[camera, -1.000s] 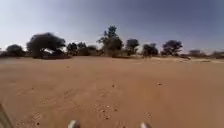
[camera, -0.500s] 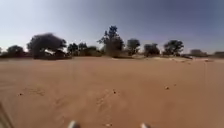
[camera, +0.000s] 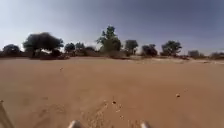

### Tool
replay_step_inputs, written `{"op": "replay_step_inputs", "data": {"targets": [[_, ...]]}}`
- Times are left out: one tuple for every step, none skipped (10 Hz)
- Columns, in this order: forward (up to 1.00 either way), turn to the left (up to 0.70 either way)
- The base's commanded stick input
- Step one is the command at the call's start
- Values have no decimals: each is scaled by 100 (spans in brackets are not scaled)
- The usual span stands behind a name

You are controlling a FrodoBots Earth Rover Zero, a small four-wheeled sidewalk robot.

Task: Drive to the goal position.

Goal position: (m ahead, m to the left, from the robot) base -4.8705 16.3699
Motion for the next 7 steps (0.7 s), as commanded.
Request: {"op": "replay_step_inputs", "data": {"targets": [[70,0],[70,0],[70,0],[70,0],[70,0],[70,0],[70,0]]}}
